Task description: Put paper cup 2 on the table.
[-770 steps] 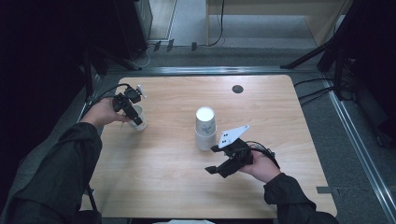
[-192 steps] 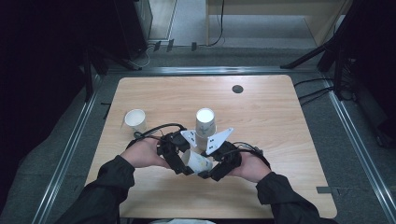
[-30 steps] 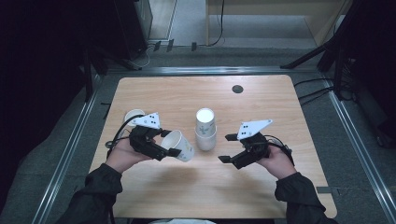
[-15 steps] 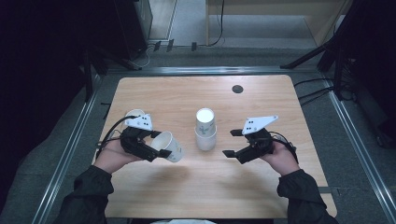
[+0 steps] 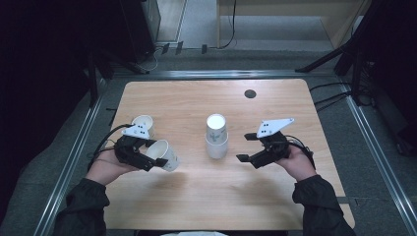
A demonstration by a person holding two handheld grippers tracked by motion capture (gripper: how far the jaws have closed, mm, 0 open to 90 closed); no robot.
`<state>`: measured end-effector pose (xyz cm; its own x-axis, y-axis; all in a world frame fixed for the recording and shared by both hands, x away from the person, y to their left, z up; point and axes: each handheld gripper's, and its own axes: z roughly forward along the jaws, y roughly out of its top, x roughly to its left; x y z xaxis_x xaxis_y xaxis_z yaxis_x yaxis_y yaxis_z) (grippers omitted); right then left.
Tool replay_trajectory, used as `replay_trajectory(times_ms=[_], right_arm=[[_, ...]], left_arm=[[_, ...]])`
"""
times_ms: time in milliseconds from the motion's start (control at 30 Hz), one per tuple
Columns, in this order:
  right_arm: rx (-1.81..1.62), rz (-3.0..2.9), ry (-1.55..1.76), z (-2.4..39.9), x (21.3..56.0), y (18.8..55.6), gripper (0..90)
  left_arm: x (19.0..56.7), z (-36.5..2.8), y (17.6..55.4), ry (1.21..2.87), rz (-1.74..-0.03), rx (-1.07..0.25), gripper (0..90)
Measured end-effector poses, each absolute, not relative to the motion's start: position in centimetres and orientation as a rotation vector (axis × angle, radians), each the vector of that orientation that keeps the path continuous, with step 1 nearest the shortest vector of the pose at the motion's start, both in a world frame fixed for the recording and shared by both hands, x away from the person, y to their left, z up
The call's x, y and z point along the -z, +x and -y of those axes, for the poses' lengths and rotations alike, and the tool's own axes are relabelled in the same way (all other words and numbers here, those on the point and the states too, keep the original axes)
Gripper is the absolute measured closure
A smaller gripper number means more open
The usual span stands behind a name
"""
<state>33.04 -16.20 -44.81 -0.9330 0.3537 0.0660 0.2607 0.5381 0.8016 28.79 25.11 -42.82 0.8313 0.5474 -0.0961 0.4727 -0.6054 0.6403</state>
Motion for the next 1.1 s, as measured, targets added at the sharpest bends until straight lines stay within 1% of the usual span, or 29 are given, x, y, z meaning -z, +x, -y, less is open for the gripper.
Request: replay_trajectory(times_ms=[600, 933, 1100], right_arm=[[-1.356, -2.677, 0.540, 15.8, 45.3, 34.1, 20.7], [-1.343, -2.689, 0.533, 15.5, 45.4, 34.1, 20.7], [-1.337, -2.694, 0.535, 15.4, 45.5, 34.1, 20.7]], left_arm=[[44.5, -27.8, 28.7, 2.374, -0.879, -0.209, 25.9], [45.8, -29.3, 29.4, 2.386, -0.976, -0.228, 25.5], [46.3, -29.9, 29.8, 2.394, -1.025, -0.262, 24.9]])
